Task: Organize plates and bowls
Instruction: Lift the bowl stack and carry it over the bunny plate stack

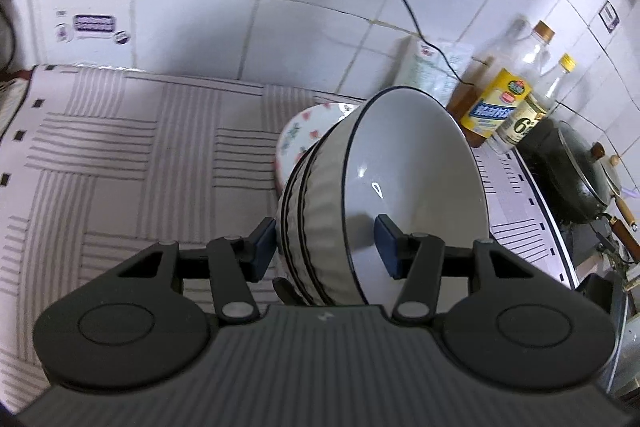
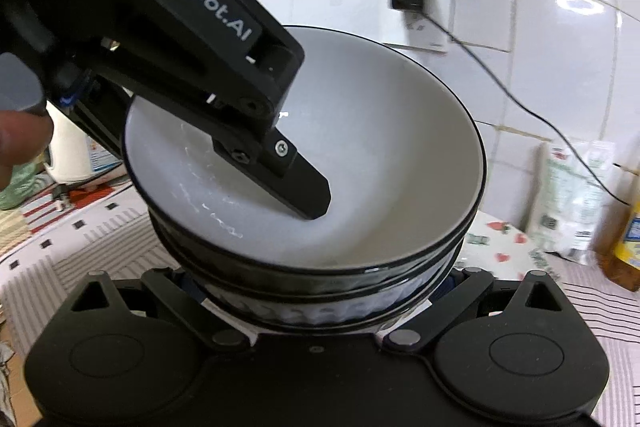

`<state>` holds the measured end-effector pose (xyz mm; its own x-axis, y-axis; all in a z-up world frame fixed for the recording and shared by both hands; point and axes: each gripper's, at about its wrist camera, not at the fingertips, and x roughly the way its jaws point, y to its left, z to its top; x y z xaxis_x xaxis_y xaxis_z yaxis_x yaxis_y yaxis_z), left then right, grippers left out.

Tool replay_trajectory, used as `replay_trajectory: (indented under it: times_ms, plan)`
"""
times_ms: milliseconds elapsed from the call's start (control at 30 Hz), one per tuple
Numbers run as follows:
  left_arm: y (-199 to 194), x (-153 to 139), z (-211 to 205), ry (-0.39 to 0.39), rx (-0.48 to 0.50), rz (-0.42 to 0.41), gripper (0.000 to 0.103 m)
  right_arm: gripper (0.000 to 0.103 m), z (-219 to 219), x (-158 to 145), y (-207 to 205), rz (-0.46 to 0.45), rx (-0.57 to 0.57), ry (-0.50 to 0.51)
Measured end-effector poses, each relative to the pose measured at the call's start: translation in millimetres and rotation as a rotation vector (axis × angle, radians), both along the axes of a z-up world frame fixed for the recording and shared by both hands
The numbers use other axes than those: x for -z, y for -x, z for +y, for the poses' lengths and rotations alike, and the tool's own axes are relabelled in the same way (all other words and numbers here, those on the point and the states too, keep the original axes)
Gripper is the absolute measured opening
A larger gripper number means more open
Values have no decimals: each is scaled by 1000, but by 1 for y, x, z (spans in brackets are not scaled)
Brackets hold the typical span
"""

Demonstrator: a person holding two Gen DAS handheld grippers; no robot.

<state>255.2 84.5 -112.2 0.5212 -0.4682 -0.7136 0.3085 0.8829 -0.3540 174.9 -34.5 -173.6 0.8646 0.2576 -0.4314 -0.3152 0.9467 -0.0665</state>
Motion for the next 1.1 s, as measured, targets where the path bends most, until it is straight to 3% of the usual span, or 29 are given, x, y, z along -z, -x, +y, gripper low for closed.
replay_trajectory:
  times_ms: [600, 1100]
  plan:
    - [-55, 27, -60, 25, 27, 58, 53, 101, -46, 17, -39, 57, 102, -10]
    - [-71, 46, -70, 17, -9, 86, 54, 101, -68, 25, -57, 144, 120, -28]
